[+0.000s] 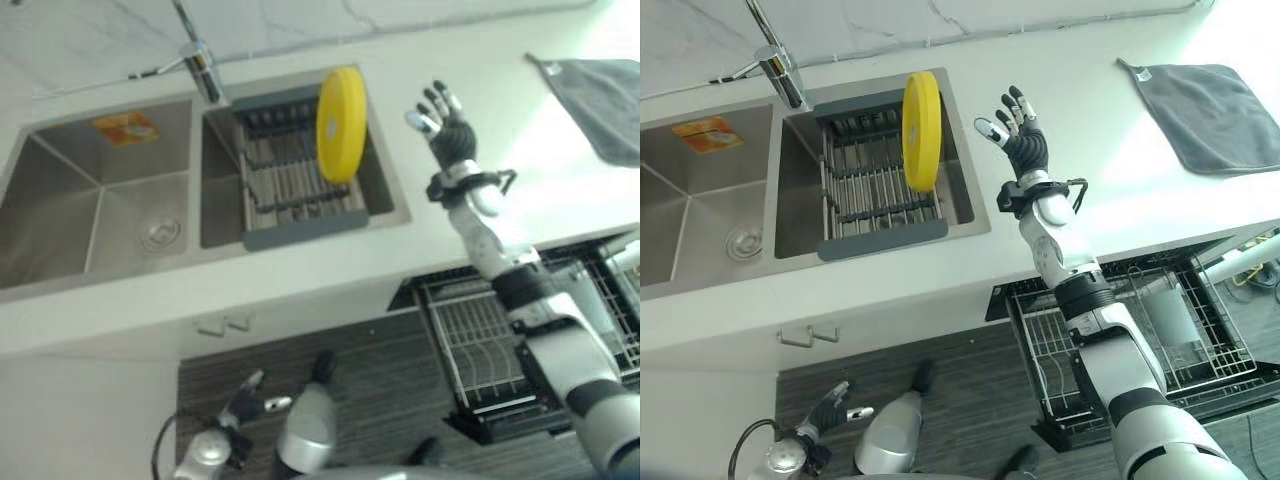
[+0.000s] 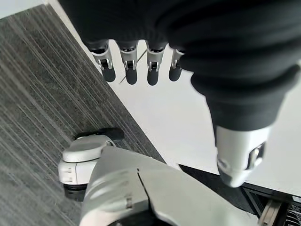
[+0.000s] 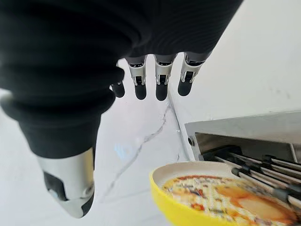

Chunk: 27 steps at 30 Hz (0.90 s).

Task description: Place the dishes in the dishwasher.

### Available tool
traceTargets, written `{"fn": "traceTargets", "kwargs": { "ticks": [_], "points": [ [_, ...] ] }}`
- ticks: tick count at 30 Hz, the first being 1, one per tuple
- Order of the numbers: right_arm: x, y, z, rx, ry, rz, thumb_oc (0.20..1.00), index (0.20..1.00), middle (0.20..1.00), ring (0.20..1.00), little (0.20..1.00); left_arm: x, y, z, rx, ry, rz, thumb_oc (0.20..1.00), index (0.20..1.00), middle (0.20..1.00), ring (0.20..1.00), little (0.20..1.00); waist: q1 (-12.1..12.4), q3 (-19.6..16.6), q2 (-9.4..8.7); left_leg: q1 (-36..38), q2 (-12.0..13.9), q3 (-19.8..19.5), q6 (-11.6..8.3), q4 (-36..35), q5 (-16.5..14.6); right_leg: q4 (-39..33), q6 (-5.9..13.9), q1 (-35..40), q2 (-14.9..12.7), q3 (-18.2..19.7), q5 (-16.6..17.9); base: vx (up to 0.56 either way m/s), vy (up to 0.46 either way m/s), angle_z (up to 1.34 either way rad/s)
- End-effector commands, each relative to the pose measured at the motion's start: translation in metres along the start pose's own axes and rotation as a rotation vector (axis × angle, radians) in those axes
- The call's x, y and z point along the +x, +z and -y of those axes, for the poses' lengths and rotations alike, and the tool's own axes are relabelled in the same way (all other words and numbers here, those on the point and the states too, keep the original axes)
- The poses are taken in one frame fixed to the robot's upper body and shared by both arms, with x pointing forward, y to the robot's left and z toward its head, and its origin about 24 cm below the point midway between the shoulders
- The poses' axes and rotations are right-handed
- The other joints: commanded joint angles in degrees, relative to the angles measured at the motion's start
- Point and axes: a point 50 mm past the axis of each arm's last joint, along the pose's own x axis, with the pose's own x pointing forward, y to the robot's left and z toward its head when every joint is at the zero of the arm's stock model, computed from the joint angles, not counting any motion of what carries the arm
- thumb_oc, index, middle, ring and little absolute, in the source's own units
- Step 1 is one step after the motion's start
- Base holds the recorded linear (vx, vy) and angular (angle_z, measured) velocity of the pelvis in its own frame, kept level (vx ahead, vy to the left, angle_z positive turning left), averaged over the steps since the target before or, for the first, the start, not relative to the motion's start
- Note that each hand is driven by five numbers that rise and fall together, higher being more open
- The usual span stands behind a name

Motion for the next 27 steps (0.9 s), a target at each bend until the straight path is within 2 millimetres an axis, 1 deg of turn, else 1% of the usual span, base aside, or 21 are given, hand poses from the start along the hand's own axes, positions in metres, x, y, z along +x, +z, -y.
{"fn": "traceTargets", "kwargs": {
  "ticks": [1, 4, 7, 8, 10, 11, 12, 13, 14, 15, 17, 19, 21, 27],
  "points": [
    [0.013, 0.047, -0.011, -0.038, 0.072, 0.176, 1.0, 1.0, 1.0, 1.0, 1.0, 0.005, 0.012, -0.006, -0.026, 0.01, 0.056, 1.0, 1.0, 1.0, 1.0, 1.0, 0.66, -1.5, 0.65, -1.03, -0.04, 0.57, 2.25, -1.04, -0.6, 4.15, -1.2, -2.25, -2.99, 1.41, 1.61, -0.02, 0.066, 0.07],
    [0.013, 0.048, -0.016, -0.047, 0.087, 0.188, 1.0, 1.0, 1.0, 1.0, 1.0, 0.006, 0.015, -0.004, -0.063, 0.012, 0.071, 1.0, 1.0, 1.0, 1.0, 1.0, 0.97, -0.58, 1.31, -1.74, -0.63, 0.18, 2.4, -1.04, -0.38, 4.42, -1.02, -2.7, -3.76, 0.99, 2.06, -0.02, 0.071, 0.06],
    [0.014, 0.053, -0.021, -0.074, 0.105, 0.208, 1.0, 1.0, 1.0, 1.0, 1.0, 0.007, 0.018, -0.002, -0.045, -0.006, 0.084, 1.0, 1.0, 1.0, 1.0, 1.0, 1.45, 0.1, 1.65, -2.41, -1.11, -0.22, 2.59, -1.04, -0.14, 4.92, -0.87, -3.14, -4.36, 0.5, 2.39, 0.0, 0.011, 0.14],
    [0.014, 0.054, -0.024, -0.077, 0.112, 0.212, 1.0, 1.0, 1.0, 1.0, 1.0, 0.007, 0.018, -0.002, -0.045, -0.004, 0.083, 1.0, 1.0, 1.0, 1.0, 1.0, 1.51, 0.09, 1.46, -1.9, -0.95, -0.34, 2.23, -1.04, -1.29, 5.04, -0.39, -2.69, -4.18, 1.07, 1.31, 0.07, -0.038, 0.14],
    [0.014, 0.056, -0.027, -0.077, 0.126, 0.215, 1.0, 1.0, 1.0, 1.0, 1.0, 0.007, 0.018, -0.003, -0.047, 0.004, 0.08, 1.0, 1.0, 1.0, 1.0, 1.0, 1.58, 0.23, 1.46, -1.9, -1.07, -0.43, 2.29, -1.04, -1.25, 5.38, -0.35, -2.81, -4.3, 1.0, 1.28, 0.02, 0.001, 0.07],
    [0.014, 0.055, -0.03, -0.083, 0.142, 0.216, 1.0, 1.0, 1.0, 1.0, 1.0, 0.007, 0.018, -0.005, -0.039, 0.014, 0.078, 1.0, 1.0, 1.0, 1.0, 1.0, 1.72, 0.43, 1.65, -2.35, -1.33, -0.31, 2.7, -1.04, -0.04, 5.66, -0.79, -3.3, -4.69, 0.22, 2.37, 0.03, -0.001, 0.01],
    [0.014, 0.055, -0.034, -0.084, 0.153, 0.216, 1.0, 1.0, 1.0, 1.0, 1.0, 0.006, 0.017, -0.006, -0.038, 0.02, 0.077, 1.0, 1.0, 1.0, 1.0, 1.0, 1.73, 0.31, 1.4, -1.81, -1.06, -0.31, 2.3, -1.04, -1.18, 5.63, -0.29, -2.79, -4.44, 0.91, 1.26, 0.03, -0.001, -0.01],
    [0.013, 0.055, -0.037, -0.085, 0.161, 0.218, 1.0, 1.0, 1.0, 1.0, 1.0, 0.007, 0.018, -0.006, -0.033, 0.024, 0.075, 1.0, 1.0, 1.0, 1.0, 1.0, 1.72, 0.34, 1.4, -1.8, -1.01, -0.25, 2.29, -1.04, -1.16, 5.71, -0.3, -2.85, -4.44, 0.94, 1.23, 0.1, -0.043, 0.02],
    [0.013, 0.055, -0.038, -0.083, 0.168, 0.219, 1.0, 1.0, 1.0, 1.0, 1.0, 0.007, 0.016, -0.006, -0.022, 0.031, 0.064, 1.0, 1.0, 1.0, 1.0, 1.0, 1.69, 0.37, 1.43, -1.75, -0.96, -0.23, 2.3, -1.04, -1.14, 5.83, -0.31, -2.92, -4.44, 0.97, 1.19, 0.0, 0.0, 0.0],
    [0.012, 0.056, -0.04, -0.085, 0.177, 0.223, 1.0, 1.0, 1.0, 1.0, 1.0, 0.007, 0.011, -0.008, 0.042, 0.077, 0.015, 1.0, 1.0, 1.0, 1.0, 1.0, 1.66, 0.41, 1.53, -1.72, -0.91, -0.3, 2.31, -1.04, -1.08, 5.95, -0.3, -3.0, -4.42, 1.08, 1.1, 0.0, 0.0, 0.0],
    [0.012, 0.056, -0.047, -0.084, 0.19, 0.227, 1.0, 1.0, 1.0, 1.0, 1.0, 0.005, 0.0, -0.012, 0.11, 0.156, -0.066, 1.0, 1.0, 1.0, 1.0, 1.0, 1.62, 0.45, 1.43, -1.6, -0.85, -0.36, 2.28, -1.04, -1.07, 6.39, -0.35, -3.24, -4.38, 1.28, 0.88, 0.03, 0.001, 0.0],
    [0.011, 0.054, -0.056, -0.078, 0.206, 0.23, 1.0, 1.0, 1.0, 1.0, 1.0, 0.003, -0.008, -0.016, 0.133, 0.202, -0.114, 1.0, 1.0, 1.0, 1.0, 1.0, 1.51, 0.38, 1.04, -1.48, -0.58, -0.16, 2.2, -1.04, -1.03, 6.38, -0.36, -3.2, -4.11, 1.47, 0.7, 0.04, -0.029, -0.01],
    [0.01, 0.054, -0.059, -0.075, 0.212, 0.233, 1.0, 1.0, 1.0, 1.0, 1.0, 0.001, -0.012, -0.016, 0.15, 0.213, -0.133, 1.0, 1.0, 1.0, 1.0, 1.0, 1.59, 0.36, 0.84, -1.43, -0.38, -0.13, 2.16, -1.04, -1.0, 6.56, -0.38, -3.25, -4.0, 1.46, 0.58, 0.03, -0.037, -0.01],
    [0.009, 0.055, -0.06, -0.078, 0.226, 0.233, 1.0, 1.0, 1.0, 1.0, 1.0, 0.002, -0.01, -0.013, 0.165, 0.195, -0.119, 1.0, 1.0, 1.0, 1.0, 1.0, 1.6, 0.37, 0.51, -1.52, -0.24, -0.03, 2.09, -1.04, -1.0, 6.47, -0.3, -3.2, -3.95, 1.33, 0.61, 0.0, 0.0, 0.0]
  ]
}}
